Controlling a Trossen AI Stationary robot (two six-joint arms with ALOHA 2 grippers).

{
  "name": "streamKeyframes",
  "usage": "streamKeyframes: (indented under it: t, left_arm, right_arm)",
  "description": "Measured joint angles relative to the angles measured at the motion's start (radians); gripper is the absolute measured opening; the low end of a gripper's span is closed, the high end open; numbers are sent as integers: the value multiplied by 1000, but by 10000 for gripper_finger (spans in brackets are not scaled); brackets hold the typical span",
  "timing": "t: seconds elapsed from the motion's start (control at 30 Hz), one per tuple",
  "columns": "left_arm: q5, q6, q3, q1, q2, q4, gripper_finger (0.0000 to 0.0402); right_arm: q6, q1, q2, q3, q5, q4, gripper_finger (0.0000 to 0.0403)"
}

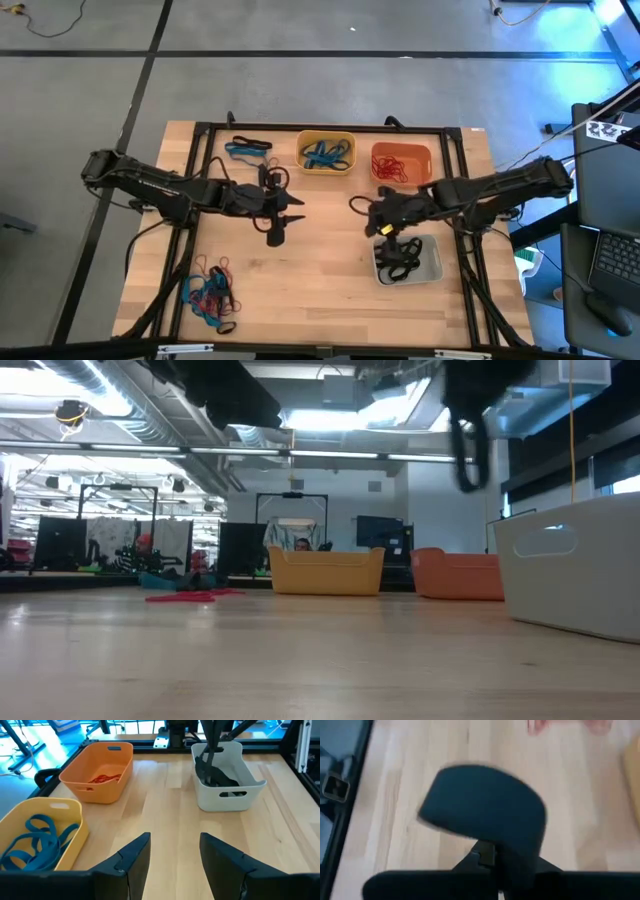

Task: Sort rubber bands into baskets
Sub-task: Put the black rubber band into the white bin

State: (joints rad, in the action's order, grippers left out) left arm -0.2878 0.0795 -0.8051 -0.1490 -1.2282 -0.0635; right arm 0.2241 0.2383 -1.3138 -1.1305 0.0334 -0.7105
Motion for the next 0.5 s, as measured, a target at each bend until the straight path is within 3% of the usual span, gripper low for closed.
streamKeyframes:
  t: [0.3, 0.5]
  left_arm:
    - [-1, -1, 0, 0, 0, -3, 169]
    - [-1, -1, 0, 0, 0, -8, 169]
  right_arm:
    - [275, 65, -21, 1, -19, -321, 10]
    - [348, 106, -72, 1, -25, -385, 10]
